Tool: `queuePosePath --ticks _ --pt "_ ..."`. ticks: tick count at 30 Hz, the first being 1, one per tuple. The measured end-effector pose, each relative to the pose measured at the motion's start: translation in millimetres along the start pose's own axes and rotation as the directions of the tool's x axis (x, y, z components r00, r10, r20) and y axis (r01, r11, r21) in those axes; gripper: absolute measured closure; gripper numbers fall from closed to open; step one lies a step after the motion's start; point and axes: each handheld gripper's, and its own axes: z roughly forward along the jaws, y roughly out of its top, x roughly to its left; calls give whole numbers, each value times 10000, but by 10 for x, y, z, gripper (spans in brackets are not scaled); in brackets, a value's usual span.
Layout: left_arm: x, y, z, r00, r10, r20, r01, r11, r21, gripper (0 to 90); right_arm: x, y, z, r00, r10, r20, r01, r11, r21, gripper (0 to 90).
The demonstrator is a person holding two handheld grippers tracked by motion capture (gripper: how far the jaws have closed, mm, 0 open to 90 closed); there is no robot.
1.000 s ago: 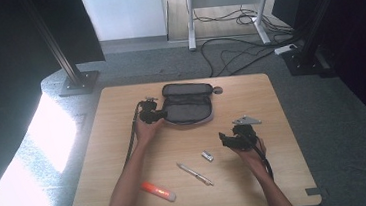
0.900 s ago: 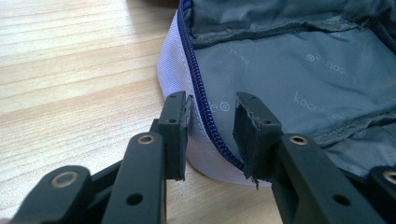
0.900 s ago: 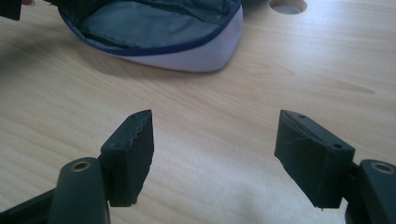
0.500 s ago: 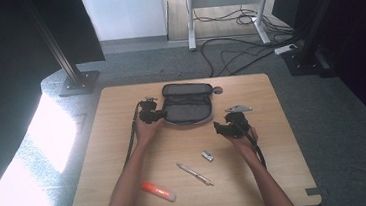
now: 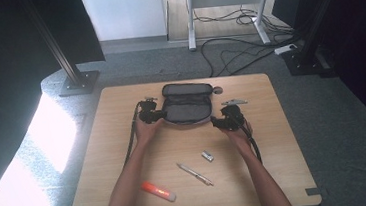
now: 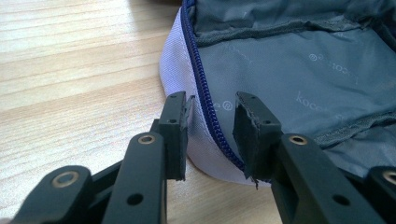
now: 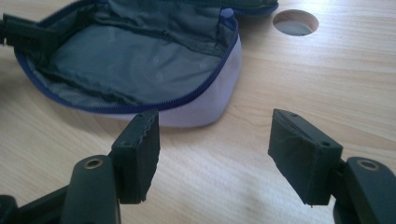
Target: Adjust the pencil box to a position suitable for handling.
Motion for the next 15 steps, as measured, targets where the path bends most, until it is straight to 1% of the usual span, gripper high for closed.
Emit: queuePosePath --ticks 2,3,5,6,9,10,11,12,13,14,15 --pt "-5 1 0 10000 14 -30 -14 10000 -20 657 3 16 21 10000 36 -49 -37 9999 -120 343" --pt "-6 -1 3 10000 14 -39 -14 10000 -9 657 7 26 61 10000 -14 20 14 10000 96 336" --pt "-6 -1 4 10000 18 -51 -18 10000 -5 656 7 32 83 9999 -48 88 47 9999 122 339" --pt "-7 -2 7 10000 -9 -52 9 10000 -5 656 7 64 116 9998 21 184 -24 9999 129 346" --pt "-11 -3 7 10000 -4 -83 4 10000 26 656 12 98 142 9998 45 218 -48 9999 117 350" --pt "-11 -2 4 10000 -3 -84 3 10000 34 656 22 119 162 9998 15 197 -14 10000 -43 365" --pt "-11 -2 4 10000 -3 -84 3 10000 34 656 22 119 162 9998 15 197 -14 10000 -43 365" --pt "-16 -2 4 9999 11 -102 -11 10000 47 655 30 145 200 9998 -37 206 34 9998 170 355" --pt "-16 -2 4 9999 11 -102 -11 10000 47 654 30 145 200 9998 -37 206 34 9998 170 355" --pt "-28 1 -1 9999 77 -95 -77 10000 28 654 39 174 219 9995 -166 273 161 9997 174 356" --pt "-34 2 -4 9999 106 -102 -106 9999 19 654 38 186 224 9995 -182 269 177 9997 159 357"
